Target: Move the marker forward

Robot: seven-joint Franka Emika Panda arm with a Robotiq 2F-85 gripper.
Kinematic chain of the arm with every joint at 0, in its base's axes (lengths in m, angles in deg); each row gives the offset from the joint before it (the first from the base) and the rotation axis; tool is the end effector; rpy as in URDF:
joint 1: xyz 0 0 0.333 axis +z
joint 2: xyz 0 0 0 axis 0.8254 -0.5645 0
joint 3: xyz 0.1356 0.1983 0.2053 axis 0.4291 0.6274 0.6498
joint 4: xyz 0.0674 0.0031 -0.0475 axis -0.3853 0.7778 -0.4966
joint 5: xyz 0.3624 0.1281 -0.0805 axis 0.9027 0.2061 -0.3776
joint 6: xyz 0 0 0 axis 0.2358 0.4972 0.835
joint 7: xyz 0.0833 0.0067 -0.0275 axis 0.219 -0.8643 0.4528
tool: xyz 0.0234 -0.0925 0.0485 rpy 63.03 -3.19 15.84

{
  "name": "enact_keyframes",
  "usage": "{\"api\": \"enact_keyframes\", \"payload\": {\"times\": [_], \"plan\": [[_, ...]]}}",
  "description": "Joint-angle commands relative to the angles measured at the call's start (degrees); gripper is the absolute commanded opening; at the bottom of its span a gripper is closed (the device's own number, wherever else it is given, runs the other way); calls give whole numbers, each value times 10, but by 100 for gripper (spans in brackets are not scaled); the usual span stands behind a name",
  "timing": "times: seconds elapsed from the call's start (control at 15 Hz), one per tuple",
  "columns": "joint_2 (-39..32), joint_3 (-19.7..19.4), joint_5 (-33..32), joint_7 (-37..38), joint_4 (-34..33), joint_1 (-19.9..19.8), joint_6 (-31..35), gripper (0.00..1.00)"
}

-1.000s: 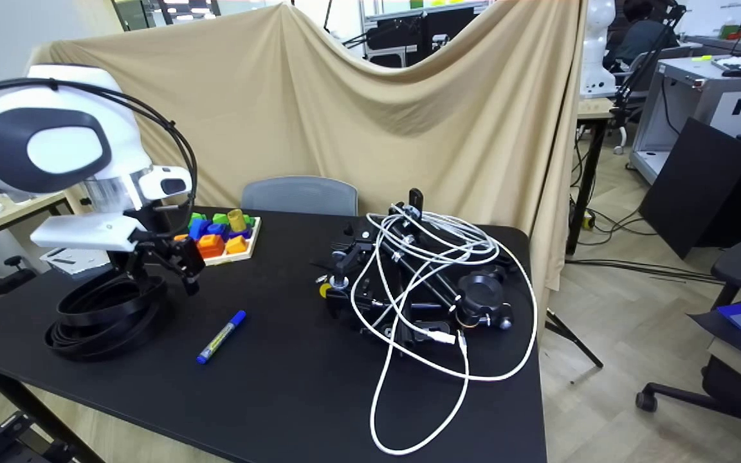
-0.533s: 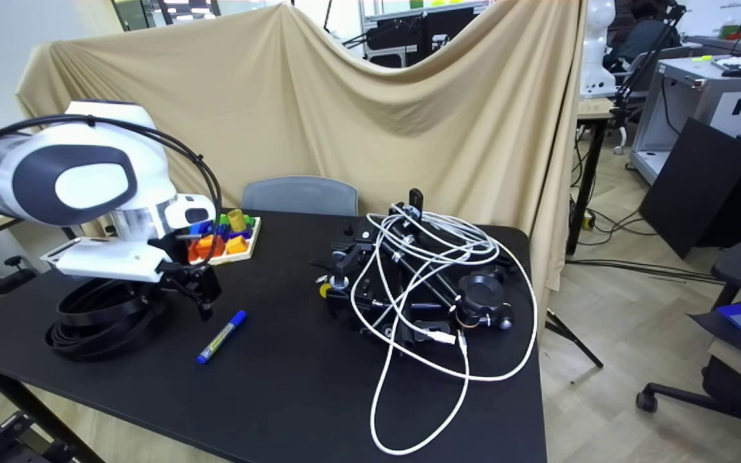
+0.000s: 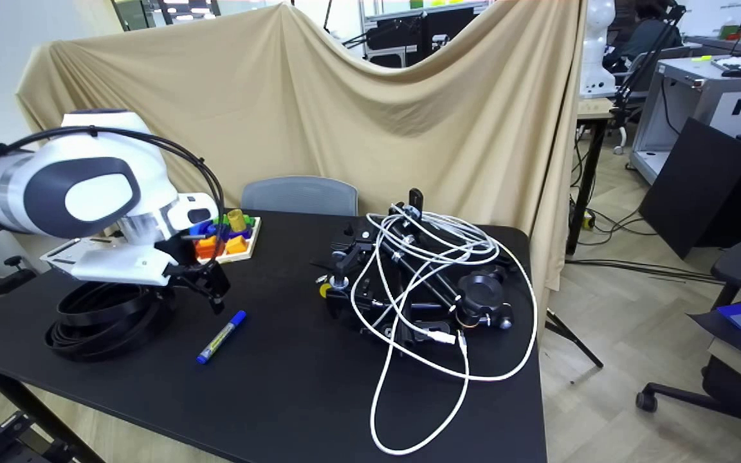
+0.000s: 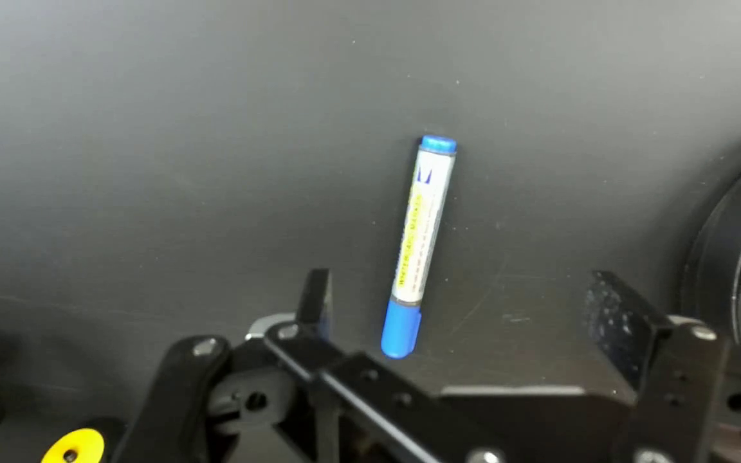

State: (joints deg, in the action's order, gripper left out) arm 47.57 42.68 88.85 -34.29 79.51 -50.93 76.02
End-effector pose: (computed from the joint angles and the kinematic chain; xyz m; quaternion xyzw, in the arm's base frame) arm 0.4148 0.0440 0.2257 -0.9946 -0.1008 -0.0149 0.0198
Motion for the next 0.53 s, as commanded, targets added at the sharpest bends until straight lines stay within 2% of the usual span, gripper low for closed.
{"api": "enact_keyframes", "payload": {"times": [0.0,0.27,0.47], "plan": [[-43,2,-53,72,-3,-2,47,100],[-80,-20,-131,149,-11,10,64,100],[-104,-35,-161,185,-21,21,68,100]]}}
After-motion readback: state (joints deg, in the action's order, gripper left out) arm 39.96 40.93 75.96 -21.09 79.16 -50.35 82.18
